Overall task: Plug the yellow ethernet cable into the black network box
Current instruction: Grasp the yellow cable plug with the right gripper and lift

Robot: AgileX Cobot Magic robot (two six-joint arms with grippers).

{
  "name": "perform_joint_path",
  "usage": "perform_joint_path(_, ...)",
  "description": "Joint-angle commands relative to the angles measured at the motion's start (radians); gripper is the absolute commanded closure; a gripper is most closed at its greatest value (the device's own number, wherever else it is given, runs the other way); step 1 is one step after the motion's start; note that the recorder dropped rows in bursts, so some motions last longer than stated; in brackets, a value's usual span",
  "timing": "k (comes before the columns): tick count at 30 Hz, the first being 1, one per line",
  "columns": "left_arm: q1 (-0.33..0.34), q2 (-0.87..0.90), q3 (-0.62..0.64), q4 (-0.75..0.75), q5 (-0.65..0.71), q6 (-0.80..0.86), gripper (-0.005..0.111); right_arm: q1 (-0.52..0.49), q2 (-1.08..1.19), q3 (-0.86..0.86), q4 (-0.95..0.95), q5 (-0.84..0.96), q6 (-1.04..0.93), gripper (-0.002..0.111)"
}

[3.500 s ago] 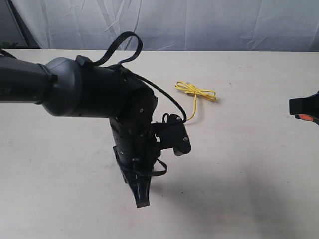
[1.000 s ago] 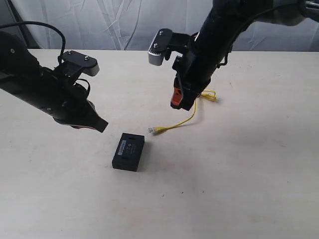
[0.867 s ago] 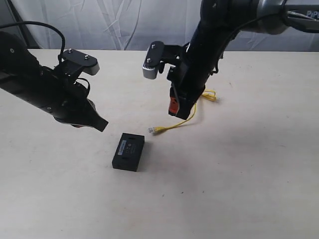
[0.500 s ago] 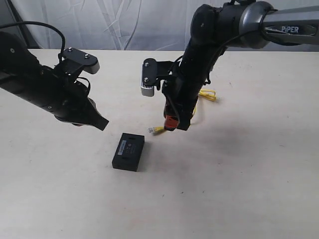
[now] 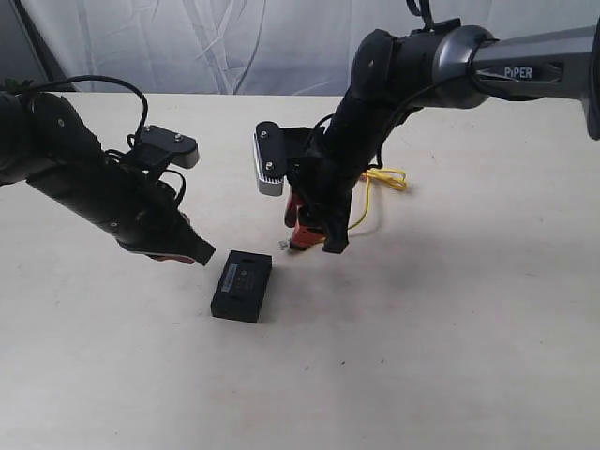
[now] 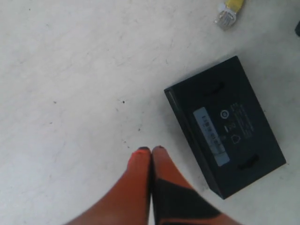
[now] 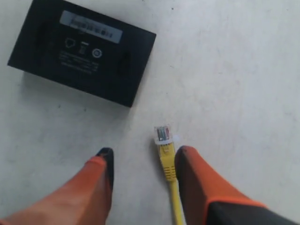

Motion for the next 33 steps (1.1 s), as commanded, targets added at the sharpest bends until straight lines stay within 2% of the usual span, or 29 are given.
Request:
perform_joint_path(1, 0.002, 0.001, 0.004, -0.023, -0.006, 0.021, 0.107, 0.001, 0.021, -0.005, -0.016, -0.025, -0.011, 0.065)
perform_joint_path(23, 0.002, 0.001, 0.004, -0.029, -0.003, 0.025, 0.107, 0.001, 0.095, -0.005, -0.016, -0.072, -0.046, 0.065)
perform_joint_path(26, 0.002, 0.001, 0.004, -0.029, -0.003, 0.028, 0.107, 0.001, 0.095, -0.005, -0.016, -0.077, -0.046, 0.075)
perform_joint_path(32, 0.002, 0.001, 0.004, -0.036, -0.002, 0.04, 0.107, 0.001, 0.095, -0.005, -0.045, -0.093, -0.043, 0.108)
perform_joint_path(33, 0.002, 0.001, 0.004, -0.042, -0.002, 0.043, 0.107, 0.001, 0.093, -0.005, -0.06, -0.095, -0.019, 0.109)
